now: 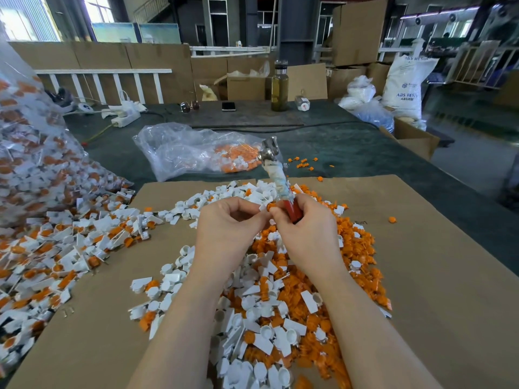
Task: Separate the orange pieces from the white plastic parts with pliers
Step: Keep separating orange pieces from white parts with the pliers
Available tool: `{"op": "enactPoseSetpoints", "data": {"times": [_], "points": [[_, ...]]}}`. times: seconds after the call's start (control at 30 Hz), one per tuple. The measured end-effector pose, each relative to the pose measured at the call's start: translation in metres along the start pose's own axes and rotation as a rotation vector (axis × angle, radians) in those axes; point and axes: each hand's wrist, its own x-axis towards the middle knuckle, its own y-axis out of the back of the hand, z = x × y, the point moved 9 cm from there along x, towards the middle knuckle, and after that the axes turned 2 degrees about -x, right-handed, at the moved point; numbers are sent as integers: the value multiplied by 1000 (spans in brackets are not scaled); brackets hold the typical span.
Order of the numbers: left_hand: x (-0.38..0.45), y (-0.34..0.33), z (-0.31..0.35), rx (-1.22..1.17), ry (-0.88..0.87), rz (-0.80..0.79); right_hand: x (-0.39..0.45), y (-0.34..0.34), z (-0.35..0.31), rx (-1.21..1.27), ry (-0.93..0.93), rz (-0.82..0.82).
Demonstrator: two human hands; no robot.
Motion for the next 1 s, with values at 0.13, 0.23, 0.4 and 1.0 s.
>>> {"op": "enactPoseSetpoints", "data": {"times": [0.13, 0.23, 0.4, 1.0], "points": [[2, 2, -3, 52, 6, 36, 0, -2, -2, 22, 18, -41], [3, 2, -3, 71, -1, 56, 0, -2, -4, 24, 38, -54], [4, 3, -4, 132, -33, 92, 1, -4, -4, -12, 38, -96], [14, 19, -17, -365, -16, 67, -17, -19, 12, 166, -171, -638]]}}
